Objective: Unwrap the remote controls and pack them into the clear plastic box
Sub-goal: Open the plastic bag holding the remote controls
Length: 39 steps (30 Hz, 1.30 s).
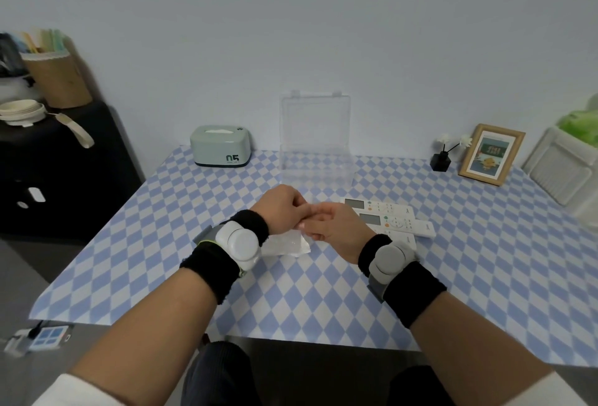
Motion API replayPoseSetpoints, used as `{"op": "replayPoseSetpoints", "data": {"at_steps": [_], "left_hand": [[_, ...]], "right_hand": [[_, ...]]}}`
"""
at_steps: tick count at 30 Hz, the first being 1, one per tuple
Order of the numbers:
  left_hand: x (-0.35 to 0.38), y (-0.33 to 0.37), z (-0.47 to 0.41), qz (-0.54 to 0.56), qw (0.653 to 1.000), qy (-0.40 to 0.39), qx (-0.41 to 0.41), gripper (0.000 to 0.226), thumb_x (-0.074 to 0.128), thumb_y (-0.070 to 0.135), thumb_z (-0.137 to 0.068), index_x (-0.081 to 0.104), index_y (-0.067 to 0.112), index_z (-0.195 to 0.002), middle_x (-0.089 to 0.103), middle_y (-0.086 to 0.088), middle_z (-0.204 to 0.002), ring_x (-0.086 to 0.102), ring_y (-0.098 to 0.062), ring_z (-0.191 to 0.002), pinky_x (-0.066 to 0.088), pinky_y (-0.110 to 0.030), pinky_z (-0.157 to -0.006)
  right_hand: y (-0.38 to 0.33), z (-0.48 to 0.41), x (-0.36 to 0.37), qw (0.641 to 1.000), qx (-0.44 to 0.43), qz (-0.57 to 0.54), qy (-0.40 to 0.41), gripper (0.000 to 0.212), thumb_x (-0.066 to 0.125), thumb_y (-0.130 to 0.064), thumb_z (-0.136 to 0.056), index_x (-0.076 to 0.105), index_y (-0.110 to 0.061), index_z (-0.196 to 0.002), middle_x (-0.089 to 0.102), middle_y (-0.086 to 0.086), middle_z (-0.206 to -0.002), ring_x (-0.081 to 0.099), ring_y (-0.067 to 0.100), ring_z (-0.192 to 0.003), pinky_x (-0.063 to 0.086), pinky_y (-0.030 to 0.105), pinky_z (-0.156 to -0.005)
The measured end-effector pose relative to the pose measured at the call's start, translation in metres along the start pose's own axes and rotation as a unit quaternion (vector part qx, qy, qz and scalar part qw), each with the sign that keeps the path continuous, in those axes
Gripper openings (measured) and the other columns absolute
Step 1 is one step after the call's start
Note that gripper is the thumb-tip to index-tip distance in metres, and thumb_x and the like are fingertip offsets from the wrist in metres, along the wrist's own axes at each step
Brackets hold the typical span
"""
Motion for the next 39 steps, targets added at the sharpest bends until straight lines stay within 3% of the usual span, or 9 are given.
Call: {"op": "replayPoseSetpoints", "data": {"at_steps": [6, 9, 14, 18, 22, 28, 30, 33, 39], "left_hand": [[0.006, -0.013, 0.006, 0.198, 0.980, 0.001, -0.017, 0.029, 0.067, 0.032, -0.100, 0.069, 0.006, -0.087, 0.070, 0.001, -0.070, 0.063, -0.006, -0.063, 0.052, -0.018, -0.063], [0.008, -0.015, 0.007, 0.280, 0.959, 0.003, -0.035, 0.022, 0.065, 0.023, -0.101, 0.069, 0.008, -0.085, 0.069, -0.002, -0.071, 0.064, -0.010, -0.066, 0.055, -0.020, -0.068], [0.016, -0.022, 0.007, 0.294, 0.950, -0.012, -0.101, 0.026, 0.057, 0.021, -0.103, 0.061, 0.009, -0.080, 0.067, -0.008, -0.072, 0.067, -0.012, -0.061, 0.061, -0.030, -0.074], [0.016, -0.029, 0.007, 0.194, 0.972, 0.030, -0.131, 0.025, 0.061, 0.038, -0.100, 0.057, 0.014, -0.094, 0.068, -0.003, -0.086, 0.067, -0.011, -0.068, 0.055, -0.025, -0.064], [0.004, -0.030, 0.009, 0.071, 0.985, 0.082, -0.133, 0.043, 0.065, 0.062, -0.088, 0.057, 0.020, -0.093, 0.071, 0.000, -0.090, 0.064, -0.014, -0.085, 0.046, -0.027, -0.066], [-0.016, -0.019, 0.006, 0.061, 0.986, 0.108, -0.113, 0.031, 0.057, 0.025, -0.090, 0.072, -0.002, -0.085, 0.078, -0.015, -0.082, 0.072, -0.027, -0.078, 0.059, -0.043, -0.079], [-0.021, -0.020, 0.004, 0.087, 0.984, 0.120, -0.104, 0.030, 0.055, 0.019, -0.091, 0.071, -0.005, -0.082, 0.078, -0.014, -0.078, 0.072, -0.028, -0.076, 0.060, -0.045, -0.081], [-0.016, -0.013, 0.003, 0.166, 0.979, 0.094, -0.069, 0.028, 0.053, 0.012, -0.095, 0.066, 0.005, -0.071, 0.072, -0.007, -0.070, 0.068, -0.019, -0.068, 0.061, -0.047, -0.084], [-0.011, -0.010, -0.005, 0.236, 0.969, 0.062, -0.038, 0.024, 0.056, 0.006, -0.098, 0.063, -0.015, -0.088, 0.073, -0.020, -0.084, 0.075, -0.025, -0.081, 0.061, -0.049, -0.092]], "right_hand": [[0.001, -0.002, 0.003, 0.998, 0.017, -0.062, 0.009, 0.003, 0.063, 0.001, -0.093, 0.063, 0.001, -0.096, 0.062, 0.018, -0.085, 0.055, 0.017, -0.070, 0.048, 0.024, -0.066], [0.002, -0.004, -0.002, 0.995, 0.027, -0.088, 0.035, 0.021, 0.060, 0.002, -0.095, 0.050, -0.009, -0.079, 0.062, 0.018, -0.083, 0.061, 0.021, -0.071, 0.051, 0.028, -0.067], [0.014, -0.005, 0.005, 0.989, 0.066, -0.127, 0.021, 0.028, 0.062, 0.006, -0.093, 0.049, -0.003, -0.117, 0.066, 0.028, -0.107, 0.067, 0.026, -0.090, 0.055, 0.030, -0.078], [0.026, -0.006, 0.008, 0.991, 0.110, -0.077, 0.015, 0.010, 0.057, 0.006, -0.092, 0.063, 0.000, -0.098, 0.057, 0.016, -0.087, 0.056, 0.014, -0.066, 0.050, 0.021, -0.061], [0.019, -0.009, 0.003, 0.998, 0.057, -0.024, 0.033, 0.015, 0.051, 0.008, -0.092, 0.065, 0.005, -0.091, 0.049, 0.013, -0.081, 0.045, 0.020, -0.071, 0.041, 0.025, -0.063], [0.009, -0.011, 0.009, 0.998, 0.010, 0.057, 0.014, 0.024, 0.060, -0.007, -0.097, 0.074, -0.007, -0.116, 0.073, 0.014, -0.108, 0.062, 0.015, -0.092, 0.052, 0.015, -0.072], [0.008, -0.016, 0.005, 0.999, 0.007, 0.017, 0.037, 0.024, 0.062, -0.013, -0.098, 0.071, -0.006, -0.119, 0.071, 0.016, -0.118, 0.066, 0.020, -0.101, 0.058, 0.027, -0.086], [0.001, -0.021, -0.003, 0.995, -0.022, -0.050, 0.086, 0.021, 0.064, -0.013, -0.098, 0.067, -0.002, -0.115, 0.073, 0.018, -0.111, 0.071, 0.033, -0.104, 0.059, 0.043, -0.091], [-0.021, -0.018, -0.013, 0.994, -0.091, -0.007, 0.051, 0.022, 0.071, -0.010, -0.093, 0.073, -0.013, -0.115, 0.079, 0.008, -0.101, 0.075, 0.024, -0.097, 0.062, 0.032, -0.080]]}}
Point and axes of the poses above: each hand's wrist, its own z-axis away from the middle knuckle, its own x-axis out of the palm, y = z × x, the point moved 8 cm from there along -z, towards the middle knuckle
